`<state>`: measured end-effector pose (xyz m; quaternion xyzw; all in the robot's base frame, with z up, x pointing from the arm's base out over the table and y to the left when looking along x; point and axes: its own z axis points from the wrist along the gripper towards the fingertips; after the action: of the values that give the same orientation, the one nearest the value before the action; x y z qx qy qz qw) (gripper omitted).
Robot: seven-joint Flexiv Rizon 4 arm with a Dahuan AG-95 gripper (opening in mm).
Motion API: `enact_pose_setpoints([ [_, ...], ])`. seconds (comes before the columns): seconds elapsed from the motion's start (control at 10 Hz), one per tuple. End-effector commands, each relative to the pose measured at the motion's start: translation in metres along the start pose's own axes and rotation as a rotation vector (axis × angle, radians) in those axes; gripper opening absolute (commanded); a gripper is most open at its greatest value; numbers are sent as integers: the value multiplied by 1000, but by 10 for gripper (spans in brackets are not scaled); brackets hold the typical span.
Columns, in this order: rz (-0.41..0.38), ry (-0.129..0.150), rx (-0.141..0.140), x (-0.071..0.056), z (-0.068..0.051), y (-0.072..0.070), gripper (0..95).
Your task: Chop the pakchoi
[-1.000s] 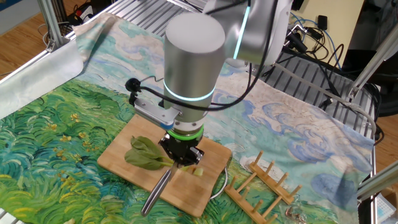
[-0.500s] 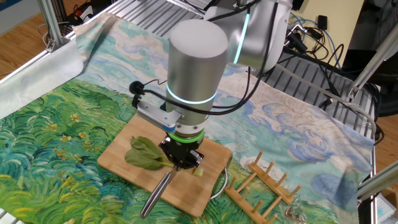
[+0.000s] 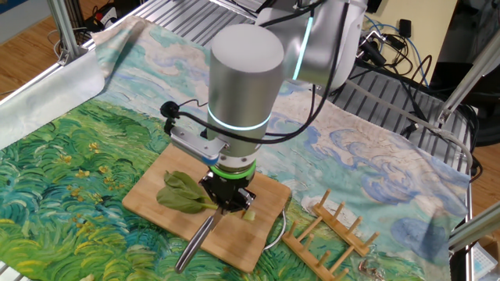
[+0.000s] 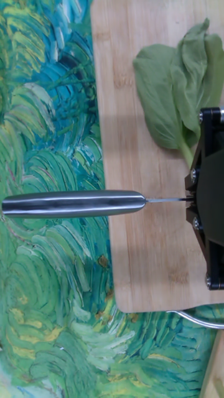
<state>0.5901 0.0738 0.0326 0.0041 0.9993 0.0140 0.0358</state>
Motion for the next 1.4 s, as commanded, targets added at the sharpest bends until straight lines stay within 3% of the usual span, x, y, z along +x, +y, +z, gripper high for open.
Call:
enact_pose_setpoints([
  [0.1, 5, 4, -2, 0, 4, 3, 0],
  [0.4, 13, 6, -1, 0, 3, 6, 0],
  [0.8, 0, -7, 13, 5, 1, 6, 0],
  [0.9, 1, -13, 5, 6, 0, 6, 0],
  [1.2, 0, -19, 5, -5, 8, 6, 0],
  [1.4, 1, -16, 4, -9, 6, 6, 0],
])
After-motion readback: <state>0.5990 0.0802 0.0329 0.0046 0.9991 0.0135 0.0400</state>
